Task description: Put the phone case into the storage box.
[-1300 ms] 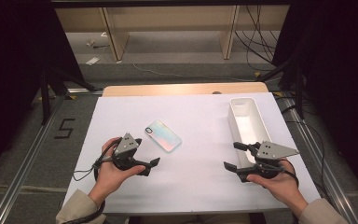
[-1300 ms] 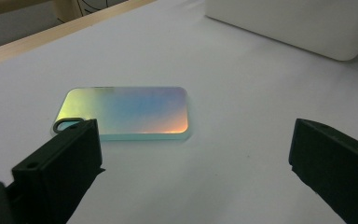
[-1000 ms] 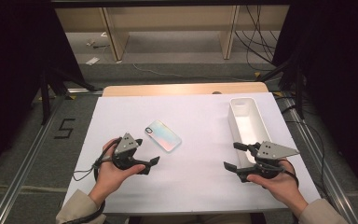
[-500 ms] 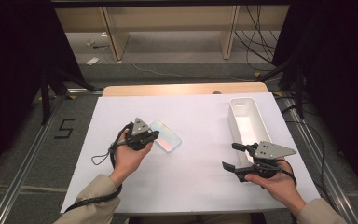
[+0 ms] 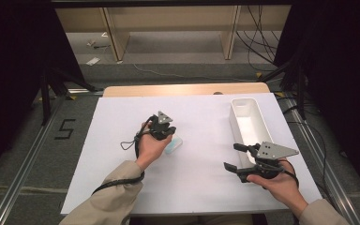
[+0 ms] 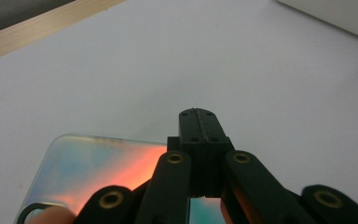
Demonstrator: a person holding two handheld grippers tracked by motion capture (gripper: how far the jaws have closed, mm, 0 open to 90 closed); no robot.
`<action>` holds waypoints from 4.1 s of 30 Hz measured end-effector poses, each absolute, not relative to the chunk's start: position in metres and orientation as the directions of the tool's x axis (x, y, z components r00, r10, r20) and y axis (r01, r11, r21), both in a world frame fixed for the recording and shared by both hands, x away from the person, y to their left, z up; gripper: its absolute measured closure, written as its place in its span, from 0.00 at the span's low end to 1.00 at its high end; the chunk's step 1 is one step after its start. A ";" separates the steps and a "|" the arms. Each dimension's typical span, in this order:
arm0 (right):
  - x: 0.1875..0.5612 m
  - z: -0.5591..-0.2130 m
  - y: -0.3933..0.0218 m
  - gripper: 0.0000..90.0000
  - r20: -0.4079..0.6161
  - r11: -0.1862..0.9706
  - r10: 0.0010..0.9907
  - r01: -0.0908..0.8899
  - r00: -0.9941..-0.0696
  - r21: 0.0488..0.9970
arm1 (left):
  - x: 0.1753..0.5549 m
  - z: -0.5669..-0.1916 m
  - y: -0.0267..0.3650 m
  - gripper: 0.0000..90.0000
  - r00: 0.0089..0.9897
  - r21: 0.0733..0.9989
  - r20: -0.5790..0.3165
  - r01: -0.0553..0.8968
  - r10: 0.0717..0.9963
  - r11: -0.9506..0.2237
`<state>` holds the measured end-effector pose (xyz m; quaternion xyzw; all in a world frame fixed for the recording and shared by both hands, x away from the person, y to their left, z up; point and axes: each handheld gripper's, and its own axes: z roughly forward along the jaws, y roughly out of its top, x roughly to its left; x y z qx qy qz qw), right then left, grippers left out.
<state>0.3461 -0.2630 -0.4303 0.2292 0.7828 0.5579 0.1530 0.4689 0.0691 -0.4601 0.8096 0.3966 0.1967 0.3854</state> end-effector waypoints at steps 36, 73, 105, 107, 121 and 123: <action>0.346 -0.431 -0.264 0.25 0.026 0.269 0.529 0.197 -0.848 0.943 | 0.482 -0.487 0.039 1.00 0.625 0.683 0.052 0.547 0.779 -0.484; 0.346 -0.430 -0.267 0.25 0.025 0.260 0.547 0.198 -0.837 0.945 | 0.416 -0.476 0.141 1.00 0.634 0.547 0.005 0.645 0.773 -0.533; 0.346 -0.429 -0.268 0.25 0.024 0.263 0.547 0.198 -0.837 0.944 | 0.411 -0.469 0.168 0.88 0.623 0.499 -0.002 0.679 0.782 -0.539; 0.346 -0.429 -0.268 0.25 0.022 0.262 0.548 0.197 -0.836 0.945 | 0.408 -0.463 0.166 0.81 0.633 0.524 -0.013 0.664 0.774 -0.534; 0.347 -0.430 -0.267 0.25 0.027 0.261 0.548 0.202 -0.836 0.944 | 0.424 -0.449 0.176 0.18 0.639 0.518 0.009 0.655 0.769 -0.550; 0.347 -0.430 -0.267 0.25 0.025 0.263 0.549 0.201 -0.835 0.943 | 0.431 -0.450 0.177 0.16 0.619 0.497 0.038 0.669 0.784 -0.552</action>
